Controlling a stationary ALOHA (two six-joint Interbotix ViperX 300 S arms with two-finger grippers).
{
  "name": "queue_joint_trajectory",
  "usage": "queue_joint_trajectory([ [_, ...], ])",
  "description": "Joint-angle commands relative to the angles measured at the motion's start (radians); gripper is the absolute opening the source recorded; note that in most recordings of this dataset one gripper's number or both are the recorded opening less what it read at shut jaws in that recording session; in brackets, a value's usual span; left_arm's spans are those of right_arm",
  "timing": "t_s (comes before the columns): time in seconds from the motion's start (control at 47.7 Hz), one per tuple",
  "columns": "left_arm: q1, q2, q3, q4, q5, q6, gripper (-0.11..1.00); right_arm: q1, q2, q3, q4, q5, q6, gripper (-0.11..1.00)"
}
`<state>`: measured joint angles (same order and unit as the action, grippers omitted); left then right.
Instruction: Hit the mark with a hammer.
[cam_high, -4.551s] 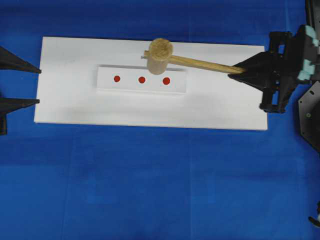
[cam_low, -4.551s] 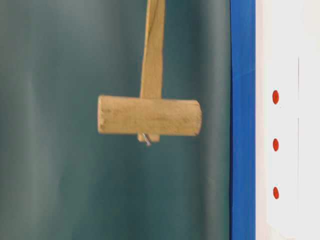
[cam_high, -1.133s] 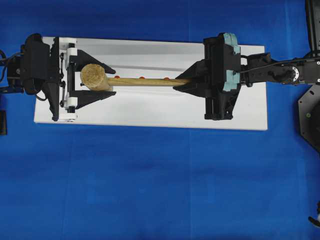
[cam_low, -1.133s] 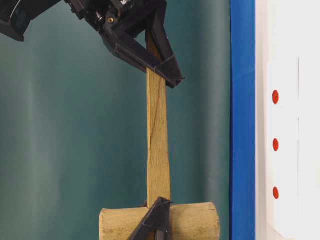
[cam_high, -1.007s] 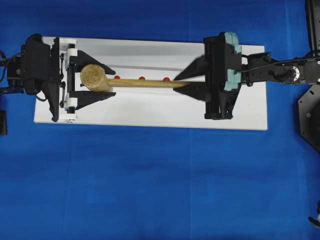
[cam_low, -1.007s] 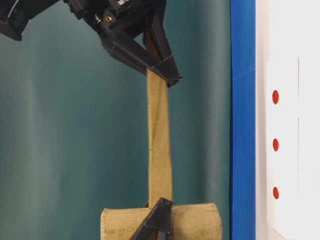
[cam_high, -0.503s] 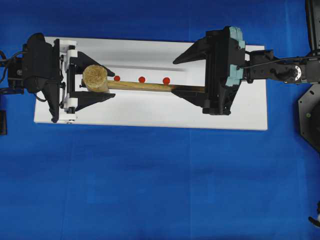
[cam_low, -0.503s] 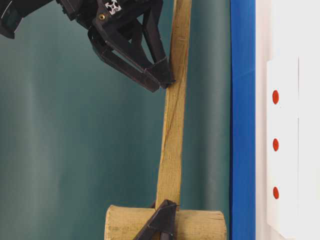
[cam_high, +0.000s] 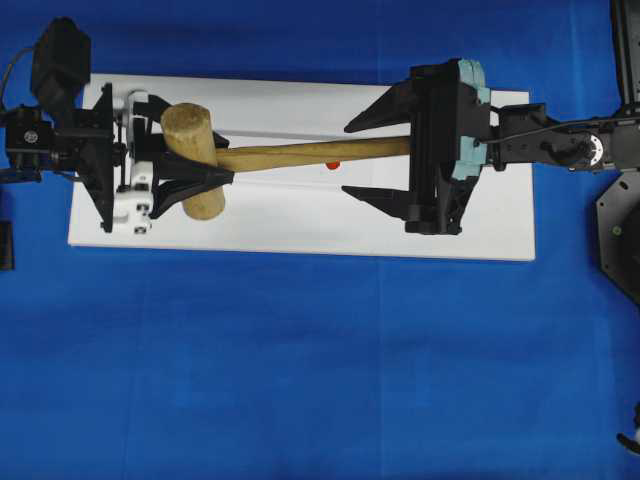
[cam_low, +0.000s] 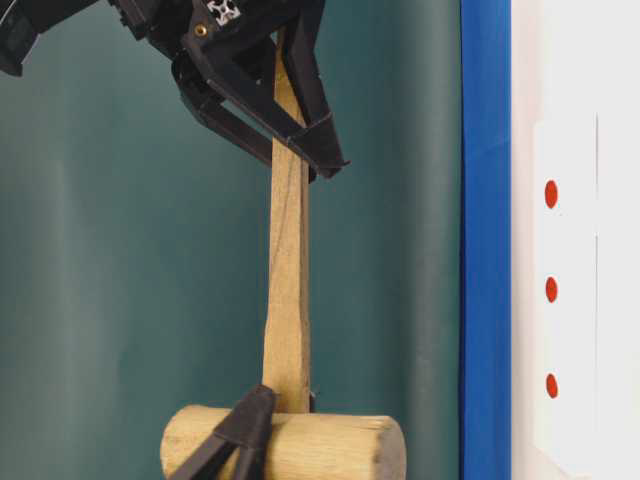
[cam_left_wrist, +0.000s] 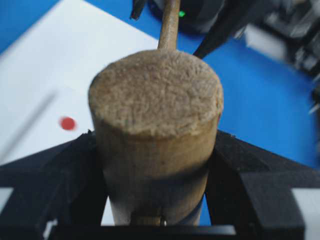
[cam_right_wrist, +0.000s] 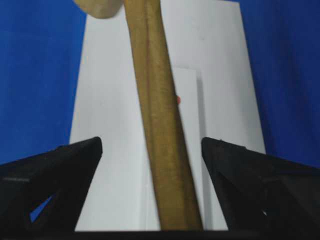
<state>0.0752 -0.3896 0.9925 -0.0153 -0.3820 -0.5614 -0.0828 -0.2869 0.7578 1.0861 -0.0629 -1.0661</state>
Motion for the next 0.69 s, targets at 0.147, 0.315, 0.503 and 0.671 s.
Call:
queue_joint_trajectory([
  [0.147,-0.018,-0.018,-0.032,0.000,0.025,-0.371,0.45,0.002,-0.012,-0.031,-0.009,-0.008,-0.003,0.91],
  [0.315,-0.035,-0.015,-0.035,0.000,0.038,-0.532,0.45,0.002,-0.003,-0.034,-0.020,-0.008,-0.003,0.91],
  [0.503,-0.051,-0.014,-0.037,0.002,0.043,-0.574,0.45,0.002,0.012,-0.044,-0.037,-0.008,-0.005,0.91],
  [0.671,-0.057,-0.014,-0.040,0.000,0.044,-0.580,0.45,0.002,0.034,-0.054,-0.043,-0.003,-0.003,0.91],
])
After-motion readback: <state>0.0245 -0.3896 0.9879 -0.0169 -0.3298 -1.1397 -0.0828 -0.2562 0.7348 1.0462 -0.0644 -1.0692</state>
